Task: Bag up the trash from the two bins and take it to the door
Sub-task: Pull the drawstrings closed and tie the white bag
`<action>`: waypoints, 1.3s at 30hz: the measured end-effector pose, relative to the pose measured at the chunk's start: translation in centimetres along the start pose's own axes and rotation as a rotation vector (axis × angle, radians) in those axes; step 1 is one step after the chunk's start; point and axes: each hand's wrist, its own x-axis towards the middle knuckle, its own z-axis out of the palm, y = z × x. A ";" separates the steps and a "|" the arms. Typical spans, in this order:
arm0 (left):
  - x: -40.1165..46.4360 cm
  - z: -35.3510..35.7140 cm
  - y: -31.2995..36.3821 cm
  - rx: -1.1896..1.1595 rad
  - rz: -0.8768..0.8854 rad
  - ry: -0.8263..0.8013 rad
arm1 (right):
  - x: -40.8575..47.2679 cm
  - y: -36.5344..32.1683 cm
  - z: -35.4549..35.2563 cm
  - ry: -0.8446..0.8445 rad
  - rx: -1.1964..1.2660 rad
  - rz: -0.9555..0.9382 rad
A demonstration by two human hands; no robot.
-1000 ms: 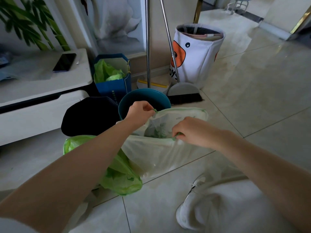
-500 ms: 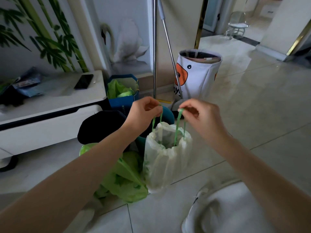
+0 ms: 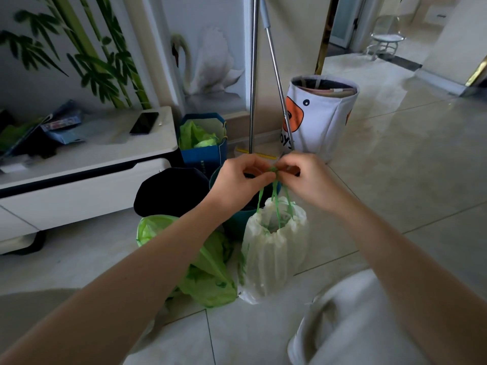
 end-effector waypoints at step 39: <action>-2.4 5.9 -11.6 0.059 -0.213 -0.225 | 2.0 0.2 0.8 0.188 0.649 0.152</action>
